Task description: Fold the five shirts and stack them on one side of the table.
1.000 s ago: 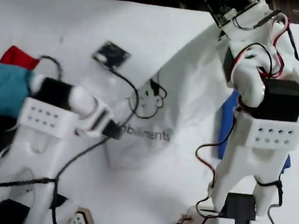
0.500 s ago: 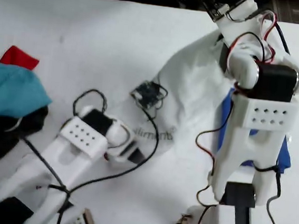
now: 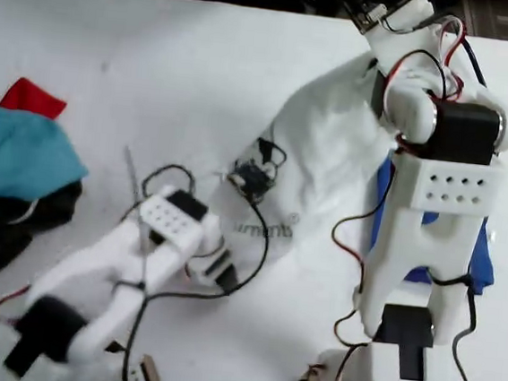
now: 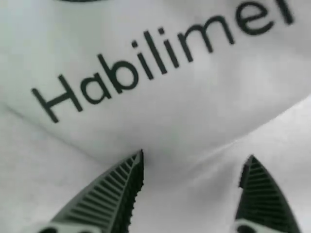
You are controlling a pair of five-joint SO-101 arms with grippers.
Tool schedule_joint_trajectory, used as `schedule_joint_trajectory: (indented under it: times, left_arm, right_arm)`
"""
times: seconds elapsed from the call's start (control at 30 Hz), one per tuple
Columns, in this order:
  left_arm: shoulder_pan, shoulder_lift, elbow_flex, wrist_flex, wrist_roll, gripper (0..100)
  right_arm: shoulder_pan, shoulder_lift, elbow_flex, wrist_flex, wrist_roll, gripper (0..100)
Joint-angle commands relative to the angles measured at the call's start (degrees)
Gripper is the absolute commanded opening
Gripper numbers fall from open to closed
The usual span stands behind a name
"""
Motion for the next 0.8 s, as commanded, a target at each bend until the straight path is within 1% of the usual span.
schedule_joint_trajectory:
  times: [0.0,0.07,0.1,0.13,0.17,0.3,0.4,0.5,0.57,0.63,0.77]
  left_arm:
    - [-1.6,5.5,-4.9,-0.5,-1.2,15]
    - [-2.4,6.1,-6.2,0.8,-4.8,2]
    - [-3.0,6.0,-6.9,2.6,-6.1,2]
    - [-3.9,5.8,-7.8,5.0,-6.2,4]
    - [-5.4,4.9,-8.9,7.0,-6.2,2]
    - [-14.5,-3.0,-12.2,12.7,-7.9,2]
    - [-22.0,-10.0,-14.2,14.1,-13.3,2]
    - [-28.3,-13.8,-15.6,14.5,-20.3,2]
    - [-31.9,-13.5,-16.4,14.3,-24.5,2]
    - [-35.0,-11.4,-17.5,13.8,-26.8,2]
    - [-40.0,-3.1,-24.2,13.3,-27.3,2]
  right_arm:
    - [0.3,-0.6,-2.0,0.2,0.2,1.9]
    - [0.4,-0.7,-2.0,0.2,0.3,1.9]
    - [0.4,-0.7,-2.0,0.2,0.4,1.9]
    - [0.4,-0.7,-2.0,0.2,0.4,1.9]
    - [0.4,-0.7,-2.0,0.2,0.4,1.9]
    - [0.4,-0.7,-2.0,0.2,0.4,1.9]
    - [0.4,-0.5,-2.0,1.9,0.4,1.9]
    - [0.3,-0.2,-2.0,4.9,0.3,1.9]
    - [0.0,-0.1,-1.9,6.5,0.2,1.9]
    - [-0.2,-0.1,-1.9,7.4,0.2,1.9]
    - [-1.5,-0.2,0.5,7.2,0.3,1.9]
